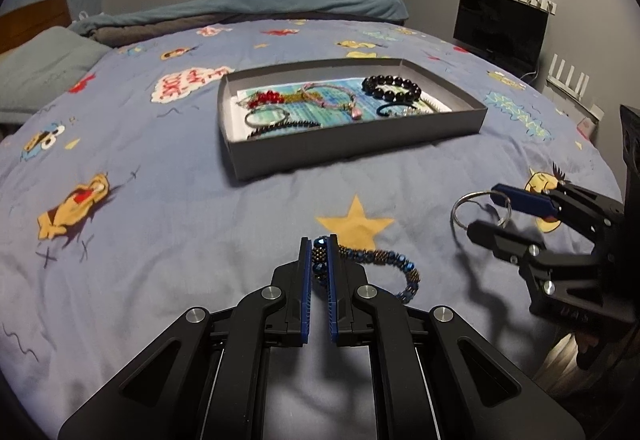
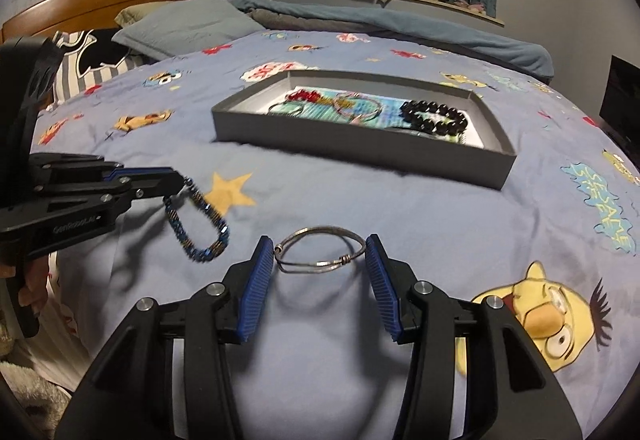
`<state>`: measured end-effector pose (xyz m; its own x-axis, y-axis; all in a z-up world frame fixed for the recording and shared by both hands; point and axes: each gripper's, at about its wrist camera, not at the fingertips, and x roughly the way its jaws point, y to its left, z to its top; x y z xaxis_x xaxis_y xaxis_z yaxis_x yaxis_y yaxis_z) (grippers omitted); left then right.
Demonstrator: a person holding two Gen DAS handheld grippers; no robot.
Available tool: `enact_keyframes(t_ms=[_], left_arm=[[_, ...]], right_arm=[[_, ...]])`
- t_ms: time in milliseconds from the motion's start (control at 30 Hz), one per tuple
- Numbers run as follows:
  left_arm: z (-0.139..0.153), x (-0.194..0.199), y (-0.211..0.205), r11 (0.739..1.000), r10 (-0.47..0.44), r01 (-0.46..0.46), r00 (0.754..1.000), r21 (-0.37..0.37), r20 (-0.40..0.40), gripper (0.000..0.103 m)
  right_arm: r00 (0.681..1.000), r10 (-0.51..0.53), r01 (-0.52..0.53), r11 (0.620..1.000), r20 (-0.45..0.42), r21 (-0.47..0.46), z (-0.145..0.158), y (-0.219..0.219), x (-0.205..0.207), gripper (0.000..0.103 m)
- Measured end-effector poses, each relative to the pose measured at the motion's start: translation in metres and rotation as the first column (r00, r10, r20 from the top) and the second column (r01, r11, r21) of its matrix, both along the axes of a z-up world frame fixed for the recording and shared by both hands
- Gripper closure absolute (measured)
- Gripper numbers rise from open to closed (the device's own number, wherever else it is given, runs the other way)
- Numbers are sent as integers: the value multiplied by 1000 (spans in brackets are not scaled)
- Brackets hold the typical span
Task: Organize jewelry
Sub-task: 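Carry the blue bracelet and silver bangle into the grey box and open both tools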
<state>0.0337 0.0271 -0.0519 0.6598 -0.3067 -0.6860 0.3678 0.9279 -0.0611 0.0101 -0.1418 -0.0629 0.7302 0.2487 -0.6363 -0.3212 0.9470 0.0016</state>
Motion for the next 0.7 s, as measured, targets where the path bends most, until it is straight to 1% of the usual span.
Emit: enact_keyframes(t_ms=[200, 367, 533, 700], left_arm=[[18, 4, -6, 1000, -28, 27, 999, 6, 42, 95], [41, 14, -16, 998, -66, 64, 994, 18, 90, 95], [67, 33, -22, 996, -91, 90, 987, 15, 136, 95], [88, 61, -37, 993, -114, 114, 978, 9, 175, 95]], right_arm=[[999, -23, 23, 1000, 23, 15, 14, -11, 13, 55], [997, -48, 47, 999, 54, 17, 30, -23, 32, 55], [994, -80, 79, 997, 77, 8, 45, -36, 58, 55], [992, -108, 108, 994, 66, 6, 51, -46, 89, 55]])
